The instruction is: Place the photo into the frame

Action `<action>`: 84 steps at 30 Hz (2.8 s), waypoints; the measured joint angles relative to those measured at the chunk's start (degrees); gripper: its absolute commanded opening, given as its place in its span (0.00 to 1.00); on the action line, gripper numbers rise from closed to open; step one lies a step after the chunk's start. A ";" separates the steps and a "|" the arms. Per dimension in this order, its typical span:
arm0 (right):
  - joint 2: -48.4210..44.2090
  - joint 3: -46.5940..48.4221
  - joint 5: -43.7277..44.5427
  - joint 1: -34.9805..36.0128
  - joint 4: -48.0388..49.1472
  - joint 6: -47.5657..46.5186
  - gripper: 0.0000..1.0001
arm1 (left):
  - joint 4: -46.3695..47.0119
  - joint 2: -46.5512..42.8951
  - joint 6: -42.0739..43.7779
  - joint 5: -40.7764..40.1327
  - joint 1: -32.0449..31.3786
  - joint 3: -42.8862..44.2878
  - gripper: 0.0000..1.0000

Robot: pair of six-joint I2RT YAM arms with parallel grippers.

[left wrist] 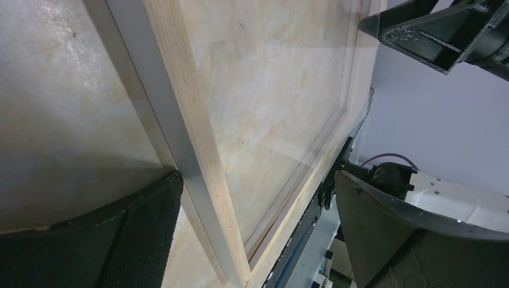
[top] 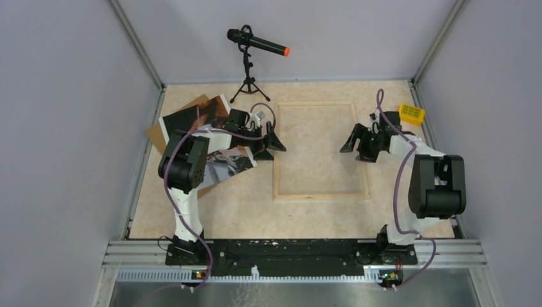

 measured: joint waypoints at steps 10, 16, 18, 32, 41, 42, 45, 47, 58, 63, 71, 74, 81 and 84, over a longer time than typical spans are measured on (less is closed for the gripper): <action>-6.54 5.35 14.03 3.96 -11.58 -3.43 0.78 | -2.32 -1.57 0.92 -2.05 -0.07 0.00 0.99; -10.49 6.88 19.78 5.77 -15.28 -5.07 0.76 | -5.29 -3.52 2.49 -3.98 -0.07 0.48 0.99; -10.64 6.80 19.58 5.77 -15.52 -5.09 0.76 | -6.71 -4.28 3.48 -5.07 -0.07 1.03 0.99; -10.75 3.30 18.08 13.14 -13.60 -3.80 0.75 | -11.74 -10.14 8.24 -10.67 -0.13 3.74 0.99; -19.87 -0.04 17.64 13.14 -10.78 -1.46 0.78 | -11.82 -4.61 7.02 -9.94 -3.26 3.74 0.99; -20.63 -0.31 17.64 13.14 -10.38 -1.22 0.78 | -11.82 -4.17 6.95 -9.81 -3.96 3.74 0.99; -23.61 -1.53 17.44 13.14 -9.40 0.17 0.79 | -12.00 -2.60 7.39 -9.53 -7.48 4.11 0.99; -25.46 -2.29 17.33 13.14 -9.46 0.72 0.80 | -12.11 -1.64 8.04 -9.05 -10.05 4.79 0.99; -28.46 -5.07 11.50 13.20 -4.74 3.74 0.78 | -16.35 -6.05 14.08 -14.58 -11.63 8.63 0.99; -22.47 -6.23 5.64 17.07 2.56 7.32 0.75 | -15.02 -22.47 14.47 -27.17 -3.37 1.51 0.99; 2.43 3.76 -2.67 34.40 17.92 15.41 0.70 | -6.27 -45.42 17.49 -46.60 -3.80 -5.62 0.99; 11.65 9.70 -4.55 38.34 21.73 17.57 0.67 | -3.76 -49.22 18.34 -51.93 -3.80 -8.94 0.99; 25.51 17.03 -8.74 39.69 28.35 21.86 0.60 | -1.84 -50.60 18.88 -57.13 -3.76 -12.79 0.99; 28.04 19.02 -10.62 39.43 30.08 22.86 0.57 | -1.31 -50.25 19.02 -56.78 -3.76 -12.79 0.99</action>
